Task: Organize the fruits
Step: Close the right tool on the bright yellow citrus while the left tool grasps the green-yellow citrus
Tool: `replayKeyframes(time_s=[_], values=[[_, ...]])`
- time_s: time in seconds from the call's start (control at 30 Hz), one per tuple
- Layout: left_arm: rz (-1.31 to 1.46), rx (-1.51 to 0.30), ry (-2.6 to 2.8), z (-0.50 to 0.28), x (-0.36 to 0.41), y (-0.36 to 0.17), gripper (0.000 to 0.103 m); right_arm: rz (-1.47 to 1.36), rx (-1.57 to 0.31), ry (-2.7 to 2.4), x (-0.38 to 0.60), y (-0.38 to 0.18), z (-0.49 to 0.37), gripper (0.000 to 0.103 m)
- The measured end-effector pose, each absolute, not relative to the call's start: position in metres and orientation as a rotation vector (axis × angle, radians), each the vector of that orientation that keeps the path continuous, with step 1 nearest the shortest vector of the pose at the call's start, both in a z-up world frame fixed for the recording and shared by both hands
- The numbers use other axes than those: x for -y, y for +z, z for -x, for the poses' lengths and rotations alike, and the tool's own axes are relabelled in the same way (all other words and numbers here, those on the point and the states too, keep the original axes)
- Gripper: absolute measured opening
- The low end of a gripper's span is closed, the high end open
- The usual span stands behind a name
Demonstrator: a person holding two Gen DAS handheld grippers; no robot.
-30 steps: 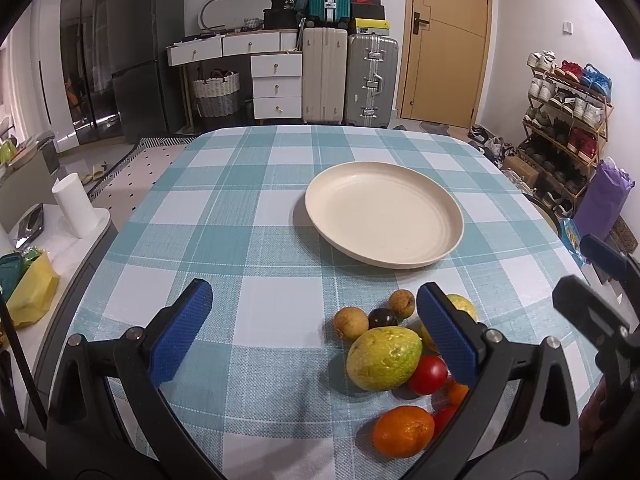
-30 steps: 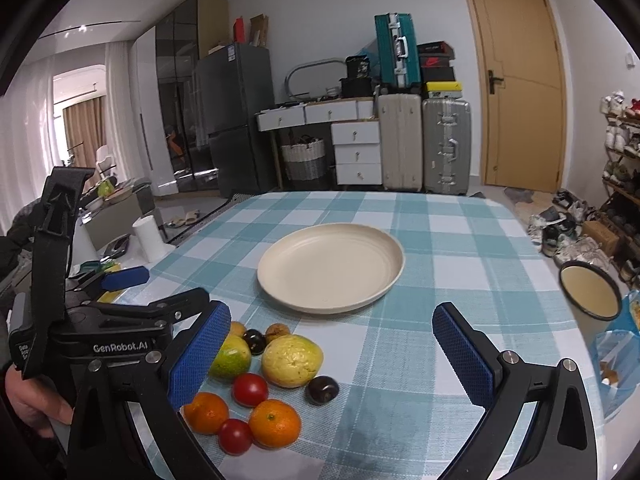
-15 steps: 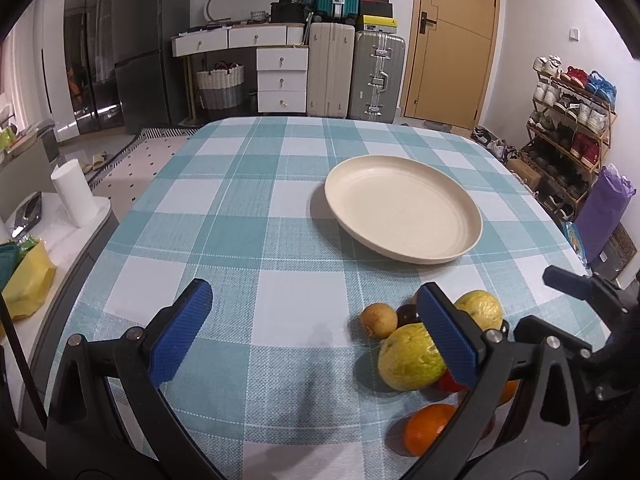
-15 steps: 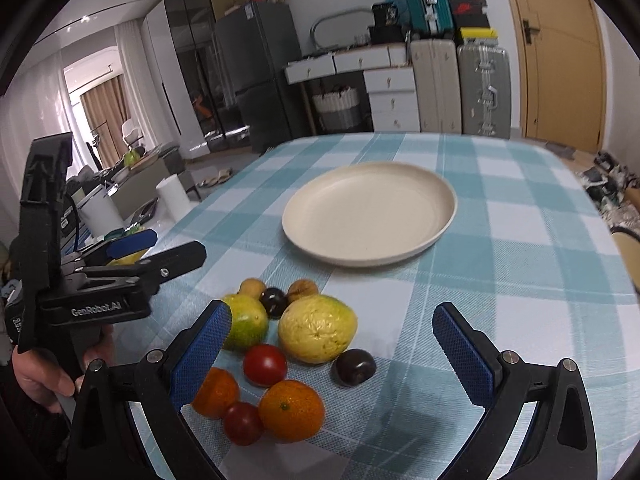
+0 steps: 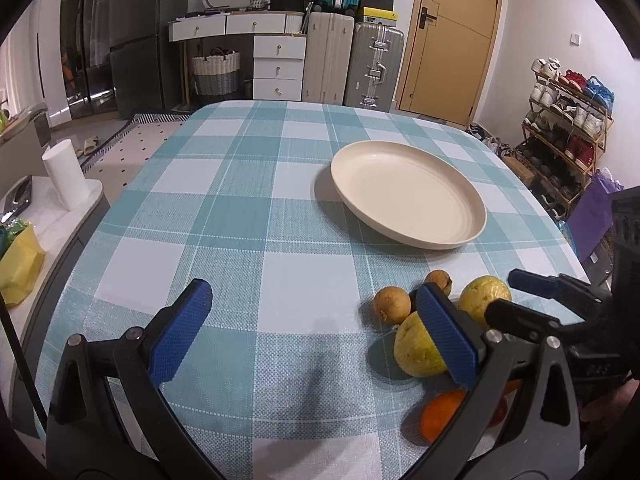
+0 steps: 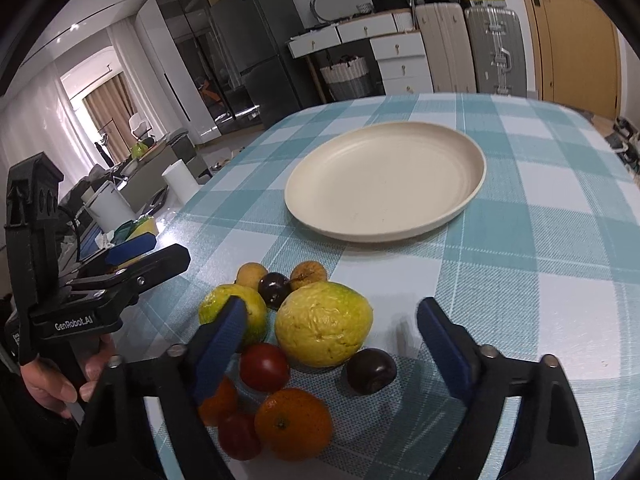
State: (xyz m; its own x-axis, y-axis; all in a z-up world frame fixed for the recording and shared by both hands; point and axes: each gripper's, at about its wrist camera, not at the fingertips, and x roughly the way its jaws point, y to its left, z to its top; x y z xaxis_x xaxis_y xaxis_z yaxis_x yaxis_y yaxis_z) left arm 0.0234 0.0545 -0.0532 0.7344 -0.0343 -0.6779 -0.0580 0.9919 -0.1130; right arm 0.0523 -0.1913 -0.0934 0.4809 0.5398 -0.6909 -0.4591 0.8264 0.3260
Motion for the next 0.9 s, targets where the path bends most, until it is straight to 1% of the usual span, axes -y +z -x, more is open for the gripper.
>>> replayKeyframes(time_s=[0.03, 0.1, 0.13, 0.2, 0.23, 0.27, 0.9], values=[[0.132, -0.749, 0.009, -0.023, -0.055, -0.054, 0.102, -0.109, -0.892, 0.613, 0.191, -0.095, -0.054, 0.085], [0.14, -0.751, 0.001, -0.024, -0.057, -0.055, 0.102, -0.124, -0.909, 0.618, 0.191, -0.098, -0.057, 0.079], [0.144, -0.752, -0.002, -0.024, -0.058, -0.056, 0.102, -0.128, -0.914, 0.62, 0.191, -0.099, -0.057, 0.074], [0.148, -0.754, -0.008, -0.023, -0.058, -0.056, 0.102, -0.14, -0.934, 0.625, 0.191, -0.102, -0.06, 0.069], [0.151, -0.756, -0.011, -0.021, -0.056, -0.056, 0.102, -0.147, -0.942, 0.631, 0.19, -0.103, -0.06, 0.061], [0.156, -0.759, -0.016, -0.022, -0.057, -0.057, 0.102, -0.16, -0.952, 0.649, 0.19, -0.105, -0.062, 0.056], [0.16, -0.782, -0.092, -0.025, -0.035, -0.051, 0.102, -0.218, -0.877, 0.658, 0.203, -0.095, -0.055, 0.055]])
